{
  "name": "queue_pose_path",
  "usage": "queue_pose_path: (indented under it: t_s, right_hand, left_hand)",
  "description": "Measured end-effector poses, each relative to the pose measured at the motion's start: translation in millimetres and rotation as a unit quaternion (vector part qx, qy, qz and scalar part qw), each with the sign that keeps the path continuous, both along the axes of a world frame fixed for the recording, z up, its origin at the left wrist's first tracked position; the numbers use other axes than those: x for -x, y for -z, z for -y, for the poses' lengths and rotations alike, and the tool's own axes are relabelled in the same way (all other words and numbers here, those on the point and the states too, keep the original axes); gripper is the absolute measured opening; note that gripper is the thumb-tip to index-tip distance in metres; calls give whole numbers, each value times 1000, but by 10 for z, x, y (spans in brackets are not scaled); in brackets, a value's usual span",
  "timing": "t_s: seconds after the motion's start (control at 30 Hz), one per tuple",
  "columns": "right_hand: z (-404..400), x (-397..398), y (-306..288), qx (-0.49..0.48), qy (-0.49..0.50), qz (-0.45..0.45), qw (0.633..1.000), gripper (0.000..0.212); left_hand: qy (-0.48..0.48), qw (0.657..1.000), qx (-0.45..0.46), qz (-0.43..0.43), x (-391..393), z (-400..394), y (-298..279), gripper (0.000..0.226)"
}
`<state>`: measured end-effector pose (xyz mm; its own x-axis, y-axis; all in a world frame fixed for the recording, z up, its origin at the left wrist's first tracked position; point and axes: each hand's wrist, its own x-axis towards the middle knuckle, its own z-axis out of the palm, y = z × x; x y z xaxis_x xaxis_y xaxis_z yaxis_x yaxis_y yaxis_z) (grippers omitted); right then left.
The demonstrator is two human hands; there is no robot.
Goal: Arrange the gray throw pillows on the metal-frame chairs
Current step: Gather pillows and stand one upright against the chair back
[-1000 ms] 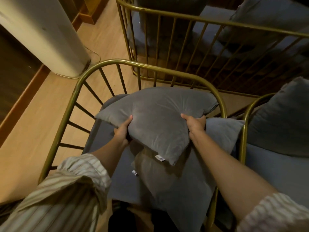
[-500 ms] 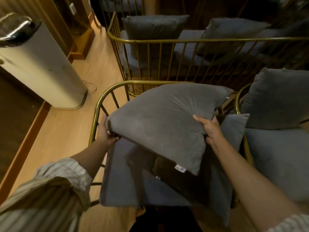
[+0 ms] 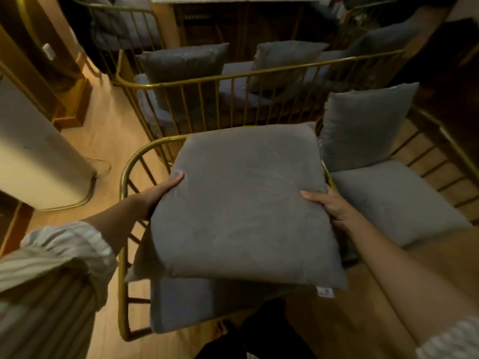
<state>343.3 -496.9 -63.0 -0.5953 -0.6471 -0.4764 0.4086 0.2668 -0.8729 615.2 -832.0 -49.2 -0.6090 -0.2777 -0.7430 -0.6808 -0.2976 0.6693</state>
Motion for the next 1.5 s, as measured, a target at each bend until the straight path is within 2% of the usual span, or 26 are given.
queue_pose_path:
  t_s: [0.07,0.17,0.2,0.27,0.33,0.43,0.57,0.67,0.77,0.8,0.9,1.0,1.17,1.37,1.5]
  right_hand:
    - [-118,7,-33,6,18,-21,1000,97]
    - [-297,81,-27,14,62,-48,997,117]
    - [-354,114,-43,19,73,-48,996,118]
    - [-459,185,-118,26,96,-44,994,112]
    - [-585,275,-174,27,143,-49,988,110]
    - [-851,448,-235,19,224,-90,970,114]
    - [-1325,767,-266,0,284,-138,949,104]
    - [-1754,1127,-131,-30,322,-148,935,107]
    - [-2209,1573,30,-76,345,-159,922,109]
    - [-2328,1708,79,-87,344,-166,920,108]
    - [-2761,2276,228,-116,338,-178,917,111]
    - [-3130,2876,367,-141,327,-184,916,116]
    - [-3573,3852,562,-161,269,-193,930,110]
    - [-3609,4821,809,-242,144,-213,936,136]
    - [-3600,4969,1168,-347,11,-147,926,154]
  left_hand:
    - [-5,1000,23,-16,164,-114,-28,114]
    - [-15,999,30,-31,449,-372,-188,86]
    - [-11,999,26,-37,547,-431,-206,95]
    - [0,998,45,-46,750,-511,-267,138]
    - [2,996,42,-72,987,-542,-257,153]
    - [12,995,28,-99,1421,-720,-256,150]
    - [34,989,31,-137,2031,-1220,-288,149]
    - [24,989,39,-141,2554,-1644,-199,128]
    - [19,986,69,-148,3141,-2166,-120,137]
    - [10,986,75,-147,3302,-2316,-87,130]
    - [-19,986,68,-151,3892,-2853,48,76]
    - [-41,988,77,-128,4370,-3274,220,83]
    - [-90,990,51,-97,5032,-3848,517,95]
    - [-121,986,102,-45,5614,-4258,893,116]
    - [-83,983,158,40,5795,-4487,1164,123]
